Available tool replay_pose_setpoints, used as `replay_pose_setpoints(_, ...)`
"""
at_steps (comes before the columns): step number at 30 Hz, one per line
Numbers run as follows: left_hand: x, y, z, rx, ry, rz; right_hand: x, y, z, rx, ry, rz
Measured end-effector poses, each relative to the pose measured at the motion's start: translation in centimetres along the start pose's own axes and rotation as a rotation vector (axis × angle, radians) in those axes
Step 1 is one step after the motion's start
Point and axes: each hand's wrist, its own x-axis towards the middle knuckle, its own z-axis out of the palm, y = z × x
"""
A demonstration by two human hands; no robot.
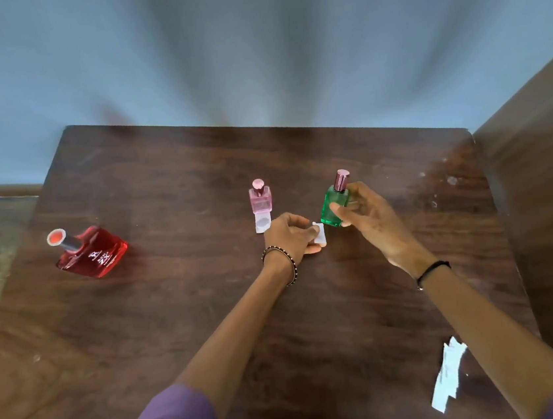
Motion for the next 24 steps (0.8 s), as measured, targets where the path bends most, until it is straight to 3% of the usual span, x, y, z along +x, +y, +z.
replay_pose_setpoints(12, 2.6, -0.1, 1.2, 0.044, 0.065, 0.077, 4.0, -0.1, 0.2, -0.056, -0.103, 0.005)
replay_pose_setpoints(18, 2.8, -0.1, 0.8, 0.024, 0.032, 0.068, 4.3, 0.0, 0.2, 0.083, -0.043, 0.034)
replay_pose_setpoints(24, 2.7, -0.3, 0.7, 0.025, 0.047, 0.074, 3.8, 0.0, -0.2, 0.314, -0.098, 0.067)
